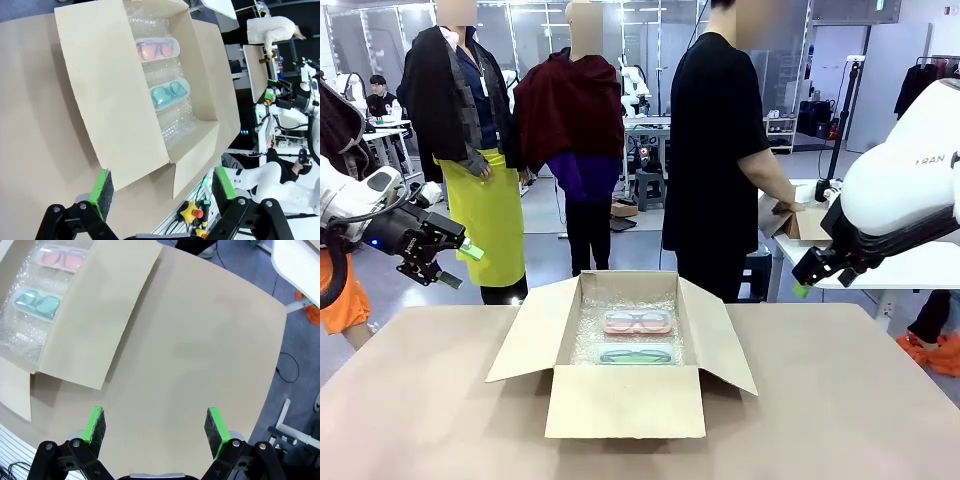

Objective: Pack the glasses set securely to prepare it for shipping.
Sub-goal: Position the Package Box on the left side of the table.

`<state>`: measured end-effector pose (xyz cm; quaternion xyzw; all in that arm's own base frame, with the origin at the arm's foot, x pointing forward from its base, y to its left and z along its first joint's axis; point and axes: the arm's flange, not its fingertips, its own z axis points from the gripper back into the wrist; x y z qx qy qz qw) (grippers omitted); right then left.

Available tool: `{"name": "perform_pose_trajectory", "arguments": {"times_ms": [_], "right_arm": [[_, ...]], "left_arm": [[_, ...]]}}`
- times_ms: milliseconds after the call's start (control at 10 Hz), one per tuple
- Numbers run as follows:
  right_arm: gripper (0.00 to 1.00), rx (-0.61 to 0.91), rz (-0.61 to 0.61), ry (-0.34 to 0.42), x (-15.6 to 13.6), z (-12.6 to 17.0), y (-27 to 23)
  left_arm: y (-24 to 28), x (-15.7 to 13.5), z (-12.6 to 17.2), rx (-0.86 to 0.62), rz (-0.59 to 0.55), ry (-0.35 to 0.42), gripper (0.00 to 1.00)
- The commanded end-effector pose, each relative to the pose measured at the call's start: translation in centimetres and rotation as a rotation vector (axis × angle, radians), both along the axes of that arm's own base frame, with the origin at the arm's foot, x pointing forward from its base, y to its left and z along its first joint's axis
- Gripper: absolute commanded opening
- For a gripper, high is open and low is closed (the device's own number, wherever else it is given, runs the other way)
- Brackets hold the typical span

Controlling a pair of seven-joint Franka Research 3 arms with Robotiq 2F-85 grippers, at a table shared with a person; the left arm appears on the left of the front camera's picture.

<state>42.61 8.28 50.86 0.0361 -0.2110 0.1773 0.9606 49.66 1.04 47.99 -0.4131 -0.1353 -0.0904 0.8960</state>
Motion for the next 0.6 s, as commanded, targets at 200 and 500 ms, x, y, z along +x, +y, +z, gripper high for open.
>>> {"name": "perform_pose_trajectory", "arguments": {"times_ms": [200, 500], "right_arm": [[1.00, 0.002, 0.029, -0.006, 0.6, 0.1, 0.1], [1.00, 0.002, 0.029, -0.006, 0.6, 0.1, 0.1]], "left_arm": [[0.1, -0.4, 0.6, -0.009, -0.006, -0.017, 1.00], [1.8, 1.8, -2.7, -0.093, 0.026, 0.001, 1.00]]}}
